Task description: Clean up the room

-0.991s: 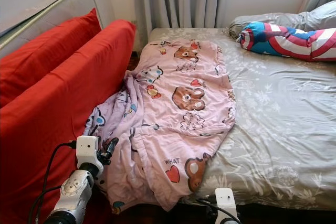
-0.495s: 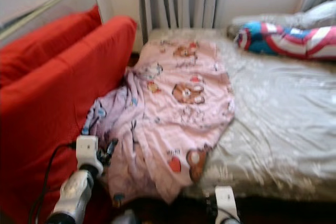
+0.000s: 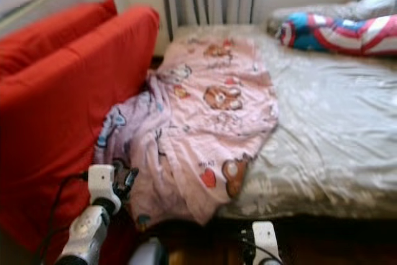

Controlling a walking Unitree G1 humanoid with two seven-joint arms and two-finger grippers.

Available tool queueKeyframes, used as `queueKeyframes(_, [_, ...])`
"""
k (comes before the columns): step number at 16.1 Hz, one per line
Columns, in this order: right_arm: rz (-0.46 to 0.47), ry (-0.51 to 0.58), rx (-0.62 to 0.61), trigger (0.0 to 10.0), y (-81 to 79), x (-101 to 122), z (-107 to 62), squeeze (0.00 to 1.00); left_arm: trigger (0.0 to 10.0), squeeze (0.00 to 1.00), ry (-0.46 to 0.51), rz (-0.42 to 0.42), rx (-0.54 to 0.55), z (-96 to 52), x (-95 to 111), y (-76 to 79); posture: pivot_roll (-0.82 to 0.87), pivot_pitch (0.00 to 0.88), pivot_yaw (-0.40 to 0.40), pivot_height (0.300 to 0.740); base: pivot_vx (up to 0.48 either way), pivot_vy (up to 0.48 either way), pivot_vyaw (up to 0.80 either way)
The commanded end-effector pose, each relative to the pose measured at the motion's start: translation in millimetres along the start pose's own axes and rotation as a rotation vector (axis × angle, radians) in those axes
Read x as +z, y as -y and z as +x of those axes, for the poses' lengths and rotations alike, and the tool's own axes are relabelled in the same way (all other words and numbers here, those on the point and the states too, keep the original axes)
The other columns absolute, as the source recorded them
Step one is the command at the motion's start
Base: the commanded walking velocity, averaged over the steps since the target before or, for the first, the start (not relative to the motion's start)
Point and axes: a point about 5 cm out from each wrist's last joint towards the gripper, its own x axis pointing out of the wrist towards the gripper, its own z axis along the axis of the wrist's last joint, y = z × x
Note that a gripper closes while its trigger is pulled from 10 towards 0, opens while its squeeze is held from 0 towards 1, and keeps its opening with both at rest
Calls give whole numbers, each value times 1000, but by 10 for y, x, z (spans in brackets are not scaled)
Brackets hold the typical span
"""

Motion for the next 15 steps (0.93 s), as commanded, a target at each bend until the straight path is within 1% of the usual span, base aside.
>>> queueKeyframes(1, [1,3,-1,10000,4,13,2,0,10000,0,9,9,-5,36,49,-7,18,12,25,656,0,0,0])
queueKeyframes(6, [1,0,-4,10000,5,3,0,0,10000,0,0,10,-10,25,33,-5,16,0,27,656,0,0,0])
queueKeyframes(8, [-24,-2,-27,10000,21,2,0,0,10000,0,0,12,-11,23,32,-8,19,0,26,656,0,0,0])
queueKeyframes(9, [-13,-4,-23,10000,18,-4,-1,0,10000,0,3,15,-11,24,38,-13,20,0,25,641,0,0,0])
queueKeyframes(11, [-10,7,-8,10000,11,3,-2,0,10000,0,9,21,-26,34,53,7,23,0,25,626,0,0,0])
queueKeyframes(13, [-3,11,-8,10000,11,3,-3,0,10000,0,12,22,-37,45,66,28,23,0,25,626,0,0,0])
queueKeyframes(14, [-10,9,-7,10000,11,3,-2,0,10000,0,12,29,-17,84,100,38,23,0,25,626,0,0,0])
queueKeyframes(15, [-11,9,-7,10000,11,5,-2,0,10000,1000,20,25,-16,100,123,42,23,0,26,626,0,0,0])
